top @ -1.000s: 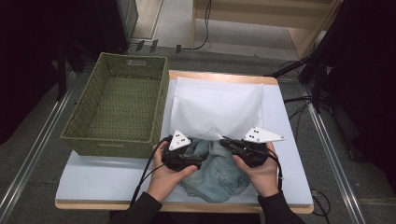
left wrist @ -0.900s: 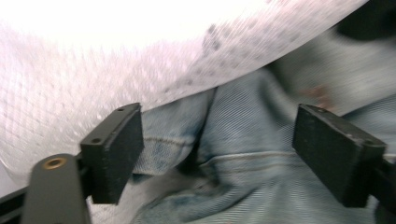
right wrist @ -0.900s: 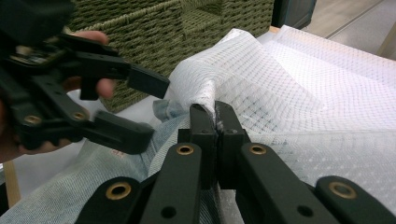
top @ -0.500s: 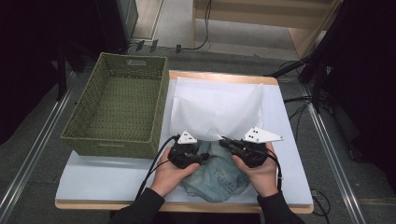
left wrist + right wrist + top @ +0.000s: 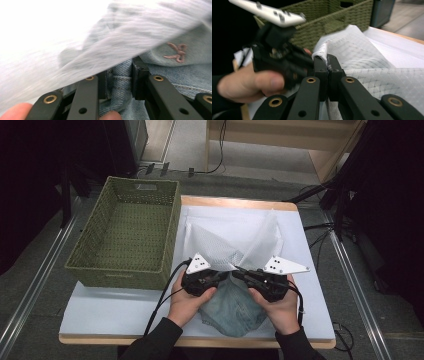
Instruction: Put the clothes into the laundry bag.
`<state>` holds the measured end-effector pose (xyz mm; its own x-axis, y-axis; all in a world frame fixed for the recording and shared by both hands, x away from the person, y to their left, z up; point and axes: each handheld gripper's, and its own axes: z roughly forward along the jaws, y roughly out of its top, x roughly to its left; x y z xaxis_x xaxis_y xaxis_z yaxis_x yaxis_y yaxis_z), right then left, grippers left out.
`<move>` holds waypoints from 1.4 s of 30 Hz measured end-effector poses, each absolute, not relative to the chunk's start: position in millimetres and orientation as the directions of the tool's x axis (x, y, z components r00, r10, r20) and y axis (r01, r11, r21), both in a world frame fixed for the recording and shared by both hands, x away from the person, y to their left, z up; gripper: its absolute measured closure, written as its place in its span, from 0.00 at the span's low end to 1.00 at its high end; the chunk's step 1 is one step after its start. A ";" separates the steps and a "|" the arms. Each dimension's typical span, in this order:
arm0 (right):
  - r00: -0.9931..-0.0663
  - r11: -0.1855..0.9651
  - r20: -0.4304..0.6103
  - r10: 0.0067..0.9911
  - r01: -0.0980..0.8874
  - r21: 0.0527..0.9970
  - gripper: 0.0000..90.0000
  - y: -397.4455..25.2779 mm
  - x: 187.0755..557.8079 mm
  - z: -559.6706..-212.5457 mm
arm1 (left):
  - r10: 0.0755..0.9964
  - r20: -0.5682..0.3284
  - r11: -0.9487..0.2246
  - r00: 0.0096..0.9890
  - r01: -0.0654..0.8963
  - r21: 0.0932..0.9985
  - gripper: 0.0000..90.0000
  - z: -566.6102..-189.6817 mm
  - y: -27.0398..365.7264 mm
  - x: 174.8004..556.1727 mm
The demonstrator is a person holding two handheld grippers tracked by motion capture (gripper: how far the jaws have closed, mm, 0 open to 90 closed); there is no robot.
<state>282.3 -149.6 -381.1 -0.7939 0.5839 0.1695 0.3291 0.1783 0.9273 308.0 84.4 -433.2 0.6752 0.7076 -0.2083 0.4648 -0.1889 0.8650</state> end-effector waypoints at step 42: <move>-0.769 0.194 0.137 0.625 0.323 0.926 1.00 -148.3 280.1 -381.1 | 0.816 -0.187 -0.131 0.547 0.490 0.862 0.92 -425.6 57.5 282.6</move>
